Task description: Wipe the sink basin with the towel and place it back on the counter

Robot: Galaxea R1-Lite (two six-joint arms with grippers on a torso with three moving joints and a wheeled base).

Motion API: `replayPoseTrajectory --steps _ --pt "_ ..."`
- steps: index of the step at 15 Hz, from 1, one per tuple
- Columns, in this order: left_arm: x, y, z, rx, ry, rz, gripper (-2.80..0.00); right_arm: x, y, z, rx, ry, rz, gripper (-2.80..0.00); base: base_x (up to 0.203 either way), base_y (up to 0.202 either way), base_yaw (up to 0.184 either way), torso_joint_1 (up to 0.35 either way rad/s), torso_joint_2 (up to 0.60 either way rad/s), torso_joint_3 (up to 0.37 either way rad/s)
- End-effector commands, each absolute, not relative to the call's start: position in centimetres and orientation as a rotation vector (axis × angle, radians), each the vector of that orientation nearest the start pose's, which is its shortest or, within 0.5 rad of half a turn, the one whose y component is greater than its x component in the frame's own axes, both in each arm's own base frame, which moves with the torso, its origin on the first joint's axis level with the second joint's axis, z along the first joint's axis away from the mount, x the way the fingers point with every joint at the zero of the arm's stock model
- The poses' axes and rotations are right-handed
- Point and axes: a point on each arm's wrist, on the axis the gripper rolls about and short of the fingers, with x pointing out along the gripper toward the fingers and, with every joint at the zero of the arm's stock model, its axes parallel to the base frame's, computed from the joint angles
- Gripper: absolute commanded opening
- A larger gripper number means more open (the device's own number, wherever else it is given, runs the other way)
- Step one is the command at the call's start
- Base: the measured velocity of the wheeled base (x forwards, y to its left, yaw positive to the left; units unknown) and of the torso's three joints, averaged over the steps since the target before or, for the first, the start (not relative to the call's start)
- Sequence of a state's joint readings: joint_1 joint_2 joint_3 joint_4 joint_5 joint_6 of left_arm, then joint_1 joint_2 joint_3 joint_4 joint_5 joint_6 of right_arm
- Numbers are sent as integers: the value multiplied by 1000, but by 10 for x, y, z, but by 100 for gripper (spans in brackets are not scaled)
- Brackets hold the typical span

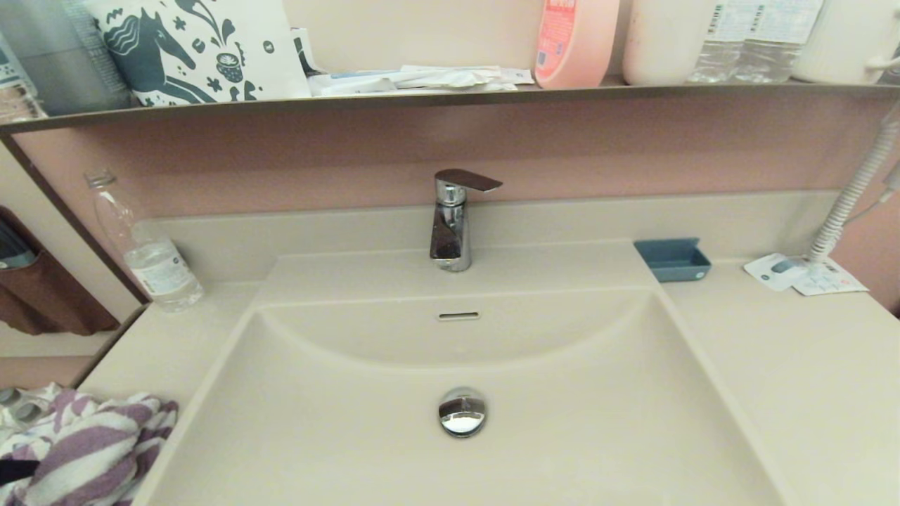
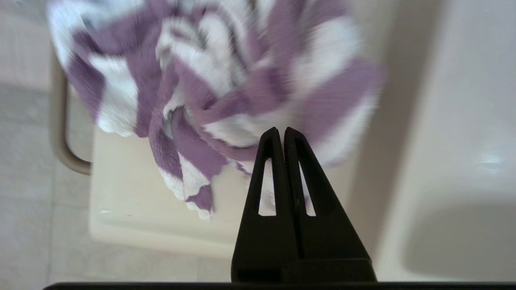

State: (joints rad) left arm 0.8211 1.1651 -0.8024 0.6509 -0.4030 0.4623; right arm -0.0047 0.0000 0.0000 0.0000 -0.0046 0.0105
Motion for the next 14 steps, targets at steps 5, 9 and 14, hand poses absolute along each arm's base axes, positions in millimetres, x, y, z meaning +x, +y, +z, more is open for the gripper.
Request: replayPoseTrajectory --steps 5,9,14 --pt "72 43 238 -144 745 26 -280 -23 0 75 11 0 -9 -280 0 0 0 0 0 0" --pt "65 16 251 -202 678 -146 -280 -23 0 75 10 0 -9 -280 0 0 0 0 0 0" --pt "29 -7 283 -303 532 -339 -280 -23 0 76 11 1 -9 -280 0 0 0 0 0 0"
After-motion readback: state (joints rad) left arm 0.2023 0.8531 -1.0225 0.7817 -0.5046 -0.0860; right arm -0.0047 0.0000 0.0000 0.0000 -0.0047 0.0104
